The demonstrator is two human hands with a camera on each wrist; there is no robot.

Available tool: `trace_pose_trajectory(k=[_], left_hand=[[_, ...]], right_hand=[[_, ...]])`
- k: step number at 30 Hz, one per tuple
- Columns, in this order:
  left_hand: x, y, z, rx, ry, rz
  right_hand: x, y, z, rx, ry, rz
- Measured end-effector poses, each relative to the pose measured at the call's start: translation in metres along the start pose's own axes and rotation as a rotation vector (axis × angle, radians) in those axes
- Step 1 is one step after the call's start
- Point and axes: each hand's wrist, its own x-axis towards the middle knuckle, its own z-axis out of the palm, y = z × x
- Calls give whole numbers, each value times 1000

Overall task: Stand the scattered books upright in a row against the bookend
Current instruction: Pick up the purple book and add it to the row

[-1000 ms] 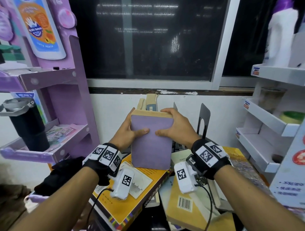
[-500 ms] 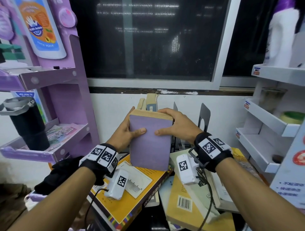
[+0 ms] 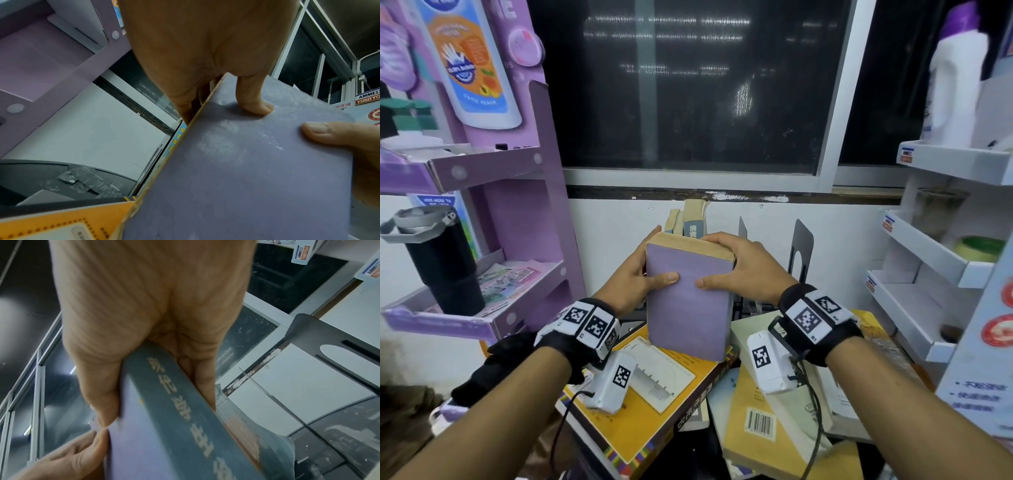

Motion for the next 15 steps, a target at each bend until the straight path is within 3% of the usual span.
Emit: trace_pose_trajectory(k=[10, 15], left_hand=[[15, 19, 5, 91, -71, 3], [36, 28, 6, 21, 49, 50]], right_hand=[[-13, -6, -19, 15, 117, -5], [-15, -5, -40, -17, 170, 49]])
